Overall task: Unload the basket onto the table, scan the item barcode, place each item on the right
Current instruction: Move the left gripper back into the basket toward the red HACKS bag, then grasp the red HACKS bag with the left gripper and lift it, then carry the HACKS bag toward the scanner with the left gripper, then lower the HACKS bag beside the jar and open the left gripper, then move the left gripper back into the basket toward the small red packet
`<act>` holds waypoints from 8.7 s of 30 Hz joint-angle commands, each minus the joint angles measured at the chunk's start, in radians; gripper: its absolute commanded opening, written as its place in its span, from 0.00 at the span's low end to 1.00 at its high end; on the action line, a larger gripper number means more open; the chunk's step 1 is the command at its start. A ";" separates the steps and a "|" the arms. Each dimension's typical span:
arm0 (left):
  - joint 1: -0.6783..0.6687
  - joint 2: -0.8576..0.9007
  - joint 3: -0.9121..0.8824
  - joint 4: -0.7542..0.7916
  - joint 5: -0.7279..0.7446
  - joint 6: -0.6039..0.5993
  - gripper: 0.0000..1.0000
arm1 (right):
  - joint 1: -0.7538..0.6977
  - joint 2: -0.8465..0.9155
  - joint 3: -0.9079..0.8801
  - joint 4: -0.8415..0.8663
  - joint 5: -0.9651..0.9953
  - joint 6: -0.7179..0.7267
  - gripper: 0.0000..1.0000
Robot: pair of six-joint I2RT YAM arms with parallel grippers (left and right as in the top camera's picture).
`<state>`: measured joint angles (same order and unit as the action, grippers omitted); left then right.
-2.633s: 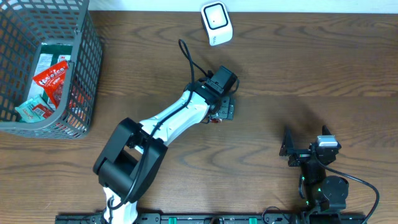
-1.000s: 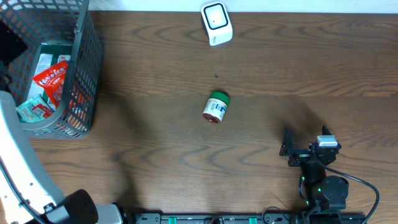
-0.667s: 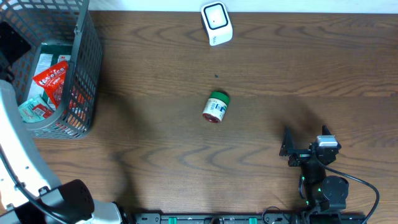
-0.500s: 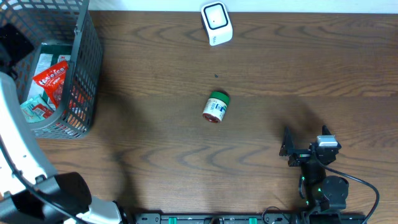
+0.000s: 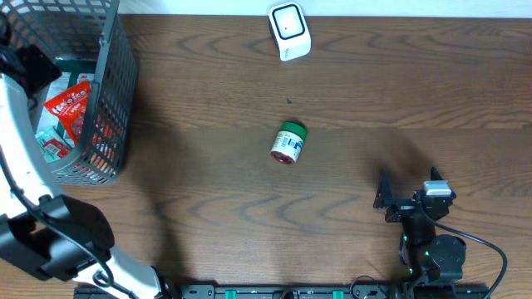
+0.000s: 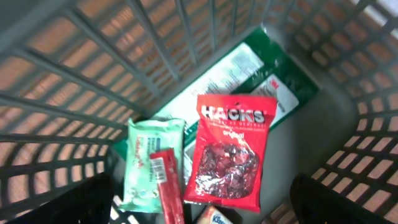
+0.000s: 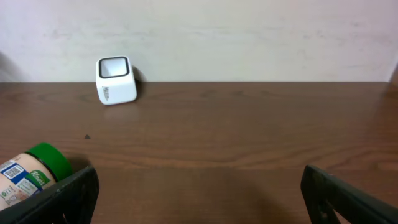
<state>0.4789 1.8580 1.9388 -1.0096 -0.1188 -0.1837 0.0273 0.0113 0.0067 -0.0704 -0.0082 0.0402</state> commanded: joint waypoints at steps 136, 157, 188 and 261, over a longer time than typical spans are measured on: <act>-0.686 -0.439 -0.091 -0.107 0.702 0.094 0.07 | -0.004 -0.005 -0.002 -0.003 -0.001 -0.004 0.99; -0.827 -0.275 -0.396 -0.046 0.622 0.093 0.08 | -0.004 -0.005 -0.002 -0.003 -0.001 -0.004 0.99; -0.901 -0.045 -0.551 0.217 0.170 -0.059 0.07 | -0.004 -0.005 -0.002 -0.003 -0.001 -0.004 0.99; -0.453 -0.446 -0.013 0.028 0.208 0.064 0.82 | -0.004 -0.005 -0.002 -0.003 -0.001 -0.004 0.99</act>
<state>-0.0181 1.4204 1.8874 -0.9714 0.1116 -0.1299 0.0273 0.0113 0.0067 -0.0704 -0.0082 0.0406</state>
